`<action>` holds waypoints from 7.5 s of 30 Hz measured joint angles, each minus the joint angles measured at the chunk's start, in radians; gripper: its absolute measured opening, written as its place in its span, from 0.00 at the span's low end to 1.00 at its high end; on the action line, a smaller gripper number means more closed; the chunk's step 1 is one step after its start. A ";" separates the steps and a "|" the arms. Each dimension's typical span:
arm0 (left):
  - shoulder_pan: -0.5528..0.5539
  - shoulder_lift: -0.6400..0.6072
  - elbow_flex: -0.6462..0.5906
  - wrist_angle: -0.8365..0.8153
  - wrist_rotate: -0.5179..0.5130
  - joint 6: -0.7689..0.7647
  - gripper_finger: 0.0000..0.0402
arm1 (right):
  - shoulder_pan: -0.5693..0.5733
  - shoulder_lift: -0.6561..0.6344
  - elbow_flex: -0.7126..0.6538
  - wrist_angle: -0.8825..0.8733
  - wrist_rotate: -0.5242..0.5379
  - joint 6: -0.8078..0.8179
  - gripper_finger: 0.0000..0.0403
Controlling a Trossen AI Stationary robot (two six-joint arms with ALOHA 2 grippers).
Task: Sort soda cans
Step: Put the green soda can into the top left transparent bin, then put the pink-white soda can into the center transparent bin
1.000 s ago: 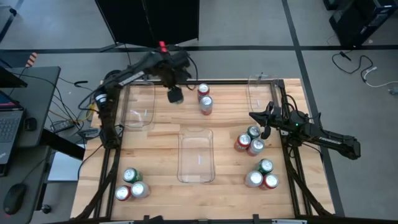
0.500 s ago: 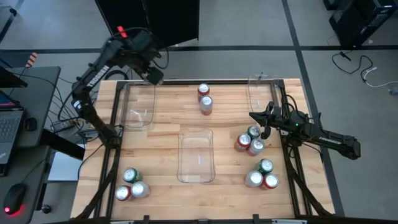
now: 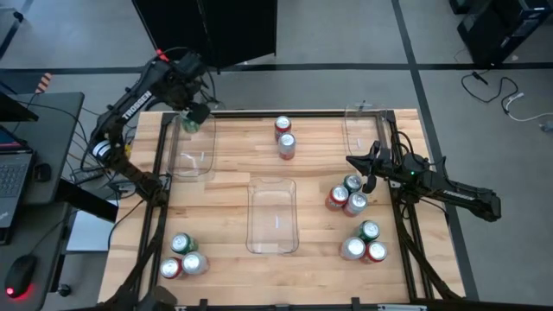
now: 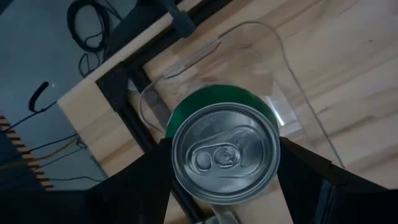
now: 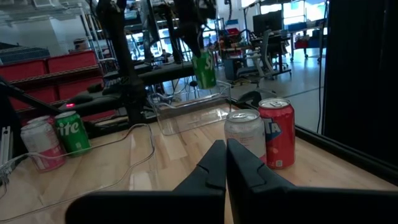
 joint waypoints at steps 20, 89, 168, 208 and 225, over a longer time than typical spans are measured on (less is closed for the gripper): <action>-0.025 -0.014 -0.256 0.363 0.239 -0.002 0.59 | 0.000 0.000 0.000 0.000 0.000 0.000 0.00; -0.070 -0.089 -0.174 0.452 0.179 0.285 0.16 | 0.000 0.000 0.000 0.000 -0.001 0.000 0.00; -0.584 -0.794 -1.240 1.734 0.680 0.208 0.01 | 0.204 1.126 0.515 0.541 0.197 0.055 0.52; -0.588 -0.794 -1.240 1.669 0.627 0.211 0.01 | 0.065 1.728 0.893 0.264 0.400 0.108 0.80; -0.589 -0.794 -1.240 1.656 0.624 0.209 0.01 | 0.187 1.579 0.890 0.213 0.403 0.108 0.62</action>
